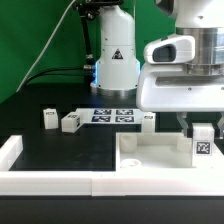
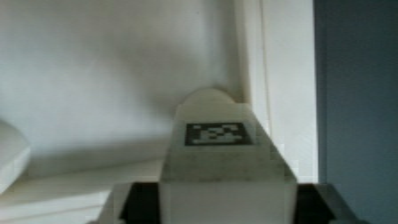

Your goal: Assemble one leg

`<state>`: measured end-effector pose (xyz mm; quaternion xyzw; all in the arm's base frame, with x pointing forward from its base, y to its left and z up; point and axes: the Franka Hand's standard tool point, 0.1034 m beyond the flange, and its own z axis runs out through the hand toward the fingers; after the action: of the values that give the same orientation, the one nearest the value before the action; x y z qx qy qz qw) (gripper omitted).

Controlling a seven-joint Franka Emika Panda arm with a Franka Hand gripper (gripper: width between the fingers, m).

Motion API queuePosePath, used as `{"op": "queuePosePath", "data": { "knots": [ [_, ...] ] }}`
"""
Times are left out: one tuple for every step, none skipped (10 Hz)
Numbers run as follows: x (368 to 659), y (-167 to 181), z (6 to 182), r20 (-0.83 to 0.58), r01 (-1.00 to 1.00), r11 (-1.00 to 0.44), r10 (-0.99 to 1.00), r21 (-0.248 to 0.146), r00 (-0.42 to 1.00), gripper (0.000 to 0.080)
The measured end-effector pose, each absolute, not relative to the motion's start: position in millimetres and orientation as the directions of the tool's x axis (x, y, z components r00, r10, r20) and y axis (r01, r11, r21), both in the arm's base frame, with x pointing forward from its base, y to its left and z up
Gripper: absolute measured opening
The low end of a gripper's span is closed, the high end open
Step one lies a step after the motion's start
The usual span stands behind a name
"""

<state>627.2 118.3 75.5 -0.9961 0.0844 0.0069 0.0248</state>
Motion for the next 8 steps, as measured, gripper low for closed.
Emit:
{"op": "queuePosePath", "data": {
  "knots": [
    [627.2, 118.1, 75.5, -0.018, -0.167, -0.985, -0.166, -0.048, 0.986, 0.0291],
    [626.9, 119.3, 75.4, -0.025, -0.266, -0.963, -0.265, -0.051, 0.964, 0.0291],
    [626.9, 119.4, 75.3, -0.031, -0.388, -0.92, -0.387, -0.049, 0.922, 0.0291],
    [626.9, 119.7, 75.1, -0.037, -0.504, -0.863, -0.502, -0.048, 0.864, 0.0291],
    [627.4, 119.5, 75.1, -0.042, -0.641, -0.766, -0.64, -0.047, 0.768, 0.0292],
    [627.6, 118.6, 75.2, -0.054, -0.75, -0.659, -0.748, -0.052, 0.661, 0.0292],
    [627.8, 116.9, 75.3, -0.072, -0.819, -0.571, -0.816, -0.061, 0.574, 0.0292],
    [627.8, 117.1, 75.4, -0.087, -0.9, -0.433, -0.895, -0.053, 0.437, 0.0292]
  ]
}}
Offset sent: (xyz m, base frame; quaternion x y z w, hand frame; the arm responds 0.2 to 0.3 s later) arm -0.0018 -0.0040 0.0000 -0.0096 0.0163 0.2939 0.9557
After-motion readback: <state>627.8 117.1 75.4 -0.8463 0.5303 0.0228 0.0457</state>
